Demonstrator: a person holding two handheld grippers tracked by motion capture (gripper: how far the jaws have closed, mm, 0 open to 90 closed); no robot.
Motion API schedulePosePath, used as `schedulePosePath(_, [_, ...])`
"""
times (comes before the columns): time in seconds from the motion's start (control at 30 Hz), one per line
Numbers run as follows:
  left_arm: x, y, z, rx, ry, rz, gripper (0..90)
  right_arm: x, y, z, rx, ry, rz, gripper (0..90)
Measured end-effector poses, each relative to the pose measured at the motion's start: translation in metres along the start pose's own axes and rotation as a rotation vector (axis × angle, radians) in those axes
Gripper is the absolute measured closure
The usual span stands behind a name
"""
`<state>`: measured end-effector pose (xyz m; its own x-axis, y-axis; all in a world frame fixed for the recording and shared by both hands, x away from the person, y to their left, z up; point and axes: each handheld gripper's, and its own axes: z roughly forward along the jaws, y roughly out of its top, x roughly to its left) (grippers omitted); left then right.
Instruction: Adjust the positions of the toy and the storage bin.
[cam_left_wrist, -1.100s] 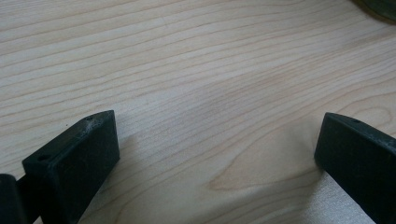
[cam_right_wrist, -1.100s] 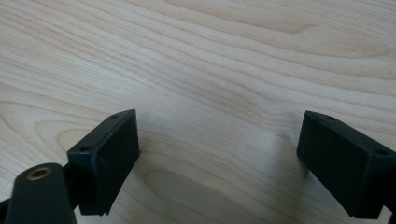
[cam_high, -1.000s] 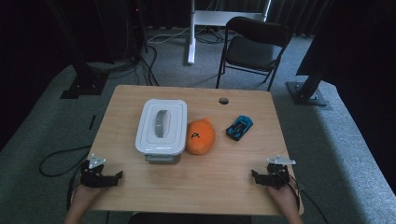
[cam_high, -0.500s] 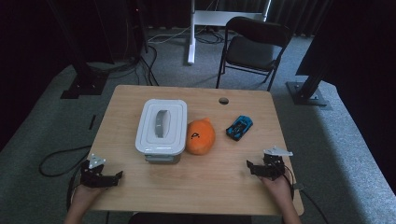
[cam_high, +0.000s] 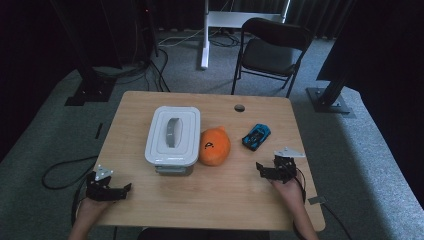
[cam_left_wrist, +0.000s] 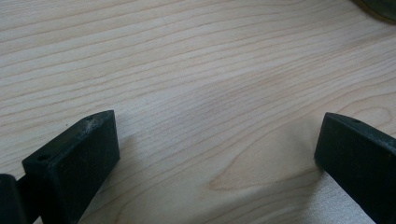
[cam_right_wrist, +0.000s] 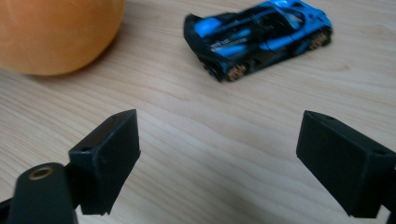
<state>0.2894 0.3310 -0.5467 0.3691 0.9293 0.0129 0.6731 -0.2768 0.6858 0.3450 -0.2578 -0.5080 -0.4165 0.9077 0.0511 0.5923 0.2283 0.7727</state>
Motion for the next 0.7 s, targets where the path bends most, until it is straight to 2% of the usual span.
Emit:
schedulePosePath(0.23, [0.000, 0.000, 0.000, 0.000, 0.000, 0.000, 0.3, 0.007, 0.017, 0.011, -0.001, 0.009, -0.028, 14.1])
schedulePosePath(0.43, [0.000, 0.000, 0.000, 0.000, 0.000, 0.000, 0.3, 0.013, 0.036, 0.021, -0.007, 0.041, -0.044, 16.4])
schedulePosePath(0.63, [0.000, 0.000, 0.000, 0.000, 0.000, -0.001, 0.3, 0.022, 0.052, 0.033, -0.001, 0.050, -0.104, 19.4])
schedulePosePath(0.7, [0.000, 0.000, 0.000, 0.000, 0.000, -0.001, 0.3, 0.025, 0.056, 0.036, 0.000, 0.047, -0.118, 24.2])
